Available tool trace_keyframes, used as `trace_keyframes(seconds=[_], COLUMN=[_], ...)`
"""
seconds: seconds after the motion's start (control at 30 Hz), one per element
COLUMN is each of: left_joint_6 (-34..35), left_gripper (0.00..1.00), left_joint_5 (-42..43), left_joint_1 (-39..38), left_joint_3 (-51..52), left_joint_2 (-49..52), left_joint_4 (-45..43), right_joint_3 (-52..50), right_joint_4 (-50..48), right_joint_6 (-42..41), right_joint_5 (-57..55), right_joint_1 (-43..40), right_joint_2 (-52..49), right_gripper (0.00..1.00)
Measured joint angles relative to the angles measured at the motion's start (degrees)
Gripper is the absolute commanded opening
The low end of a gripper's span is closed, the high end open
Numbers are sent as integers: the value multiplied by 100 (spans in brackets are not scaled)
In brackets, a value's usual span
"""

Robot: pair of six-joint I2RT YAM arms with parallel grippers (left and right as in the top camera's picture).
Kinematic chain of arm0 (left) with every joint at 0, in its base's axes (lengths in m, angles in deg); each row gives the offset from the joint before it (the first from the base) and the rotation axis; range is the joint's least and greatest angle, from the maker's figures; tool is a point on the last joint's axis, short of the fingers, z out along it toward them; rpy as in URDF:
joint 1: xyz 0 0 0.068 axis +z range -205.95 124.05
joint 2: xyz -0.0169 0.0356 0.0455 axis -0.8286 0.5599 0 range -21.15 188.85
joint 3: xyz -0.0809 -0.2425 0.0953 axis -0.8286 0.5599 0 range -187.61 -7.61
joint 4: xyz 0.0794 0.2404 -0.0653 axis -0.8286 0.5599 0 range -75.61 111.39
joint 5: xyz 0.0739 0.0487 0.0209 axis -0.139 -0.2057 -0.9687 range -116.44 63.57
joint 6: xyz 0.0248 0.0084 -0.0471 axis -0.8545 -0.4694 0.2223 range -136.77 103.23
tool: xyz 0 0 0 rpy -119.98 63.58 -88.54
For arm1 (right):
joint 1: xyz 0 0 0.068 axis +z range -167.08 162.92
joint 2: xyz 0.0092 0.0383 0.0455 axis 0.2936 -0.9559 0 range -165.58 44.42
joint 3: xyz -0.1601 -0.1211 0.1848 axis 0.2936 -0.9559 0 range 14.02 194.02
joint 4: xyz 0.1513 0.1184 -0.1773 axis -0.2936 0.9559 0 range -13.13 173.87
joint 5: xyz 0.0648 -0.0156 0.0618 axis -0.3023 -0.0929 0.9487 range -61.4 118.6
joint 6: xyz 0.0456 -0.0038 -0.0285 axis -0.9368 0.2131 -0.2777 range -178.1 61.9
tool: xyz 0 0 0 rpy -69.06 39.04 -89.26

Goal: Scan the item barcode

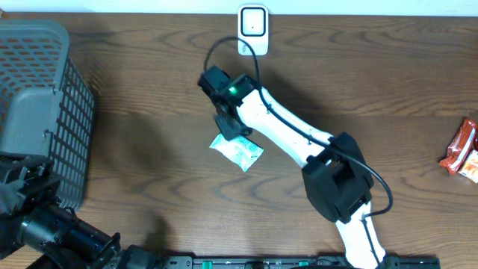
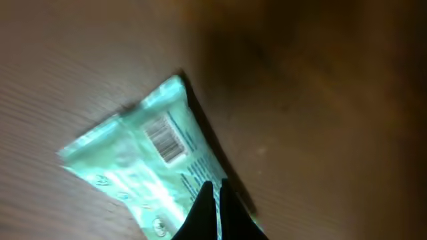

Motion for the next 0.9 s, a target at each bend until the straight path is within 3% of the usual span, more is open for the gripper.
trace_keyframes(seconds=[0.3, 0.6, 0.9], left_joint_6=[-2, -2, 0], left_gripper=[98, 98, 98], left_joint_5=[0, -2, 0], left_joint_1=[0, -2, 0], left_joint_3=[0, 0, 0], left_joint_2=[0, 0, 0], left_joint_4=[0, 0, 0], right_joint_3=[-708, -592, -323], right_joint_4=[-407, 157, -323], right_joint_6=[-7, -116, -120], right_joint_5=[660, 221, 481], right_joint_1=[382, 909, 920], right_joint_2=[17, 46, 503], right_gripper=[1, 1, 1])
